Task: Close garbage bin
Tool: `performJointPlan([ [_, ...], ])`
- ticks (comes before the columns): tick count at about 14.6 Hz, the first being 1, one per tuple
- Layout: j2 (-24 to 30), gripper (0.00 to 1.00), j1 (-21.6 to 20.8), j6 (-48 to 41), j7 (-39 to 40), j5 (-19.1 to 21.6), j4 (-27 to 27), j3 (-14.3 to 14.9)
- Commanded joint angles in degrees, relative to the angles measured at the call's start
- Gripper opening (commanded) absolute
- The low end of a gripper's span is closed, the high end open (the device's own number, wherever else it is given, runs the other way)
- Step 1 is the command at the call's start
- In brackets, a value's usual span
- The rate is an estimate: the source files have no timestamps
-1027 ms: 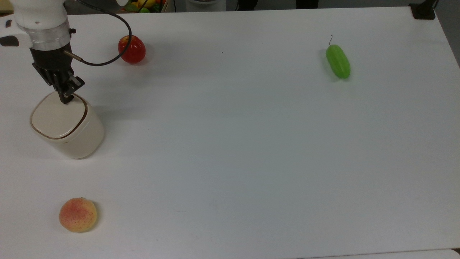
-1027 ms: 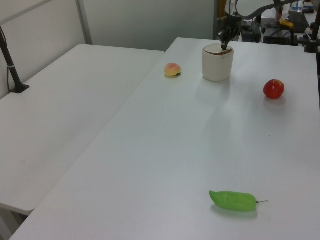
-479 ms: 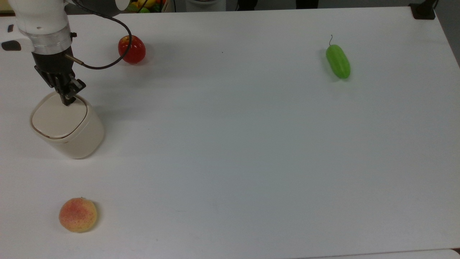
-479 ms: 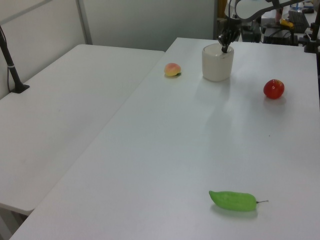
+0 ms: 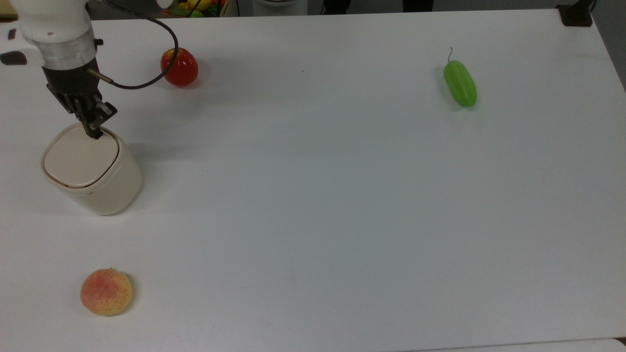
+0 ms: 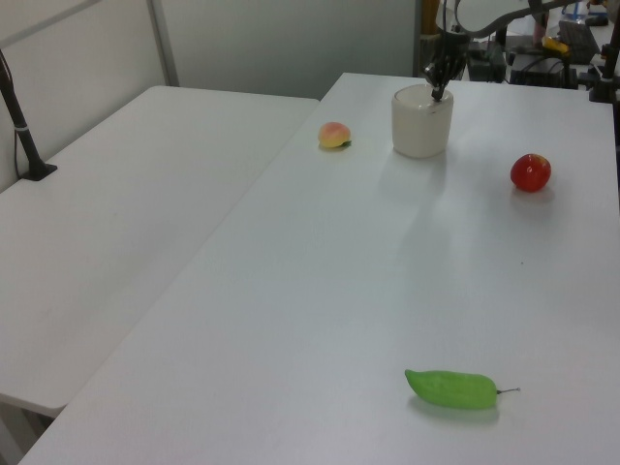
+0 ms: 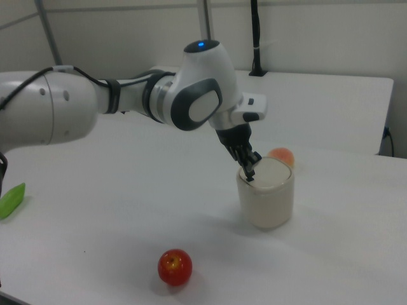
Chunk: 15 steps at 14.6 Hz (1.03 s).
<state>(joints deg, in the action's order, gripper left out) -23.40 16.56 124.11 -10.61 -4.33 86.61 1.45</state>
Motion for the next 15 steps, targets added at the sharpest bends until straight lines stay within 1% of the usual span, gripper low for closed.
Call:
performJointPlan([
  [1, 5.03, 0.0, -3.53, -6.24, -0.82, -0.5, 0.4, 0.14],
  [8, 11.35, 0.0, -14.43, -19.15, 0.93, -1.03, 0.4, 0.22],
  [11, 13.38, 0.0, -18.83, -24.51, 4.62, -1.12, 0.75, 0.22],
  [12, 14.25, 0.0, -20.32, -27.23, 6.63, -1.9, 0.93, 0.14],
  [15, 17.06, 0.0, -21.92, -31.9, 11.82, -2.26, 1.54, 0.14],
])
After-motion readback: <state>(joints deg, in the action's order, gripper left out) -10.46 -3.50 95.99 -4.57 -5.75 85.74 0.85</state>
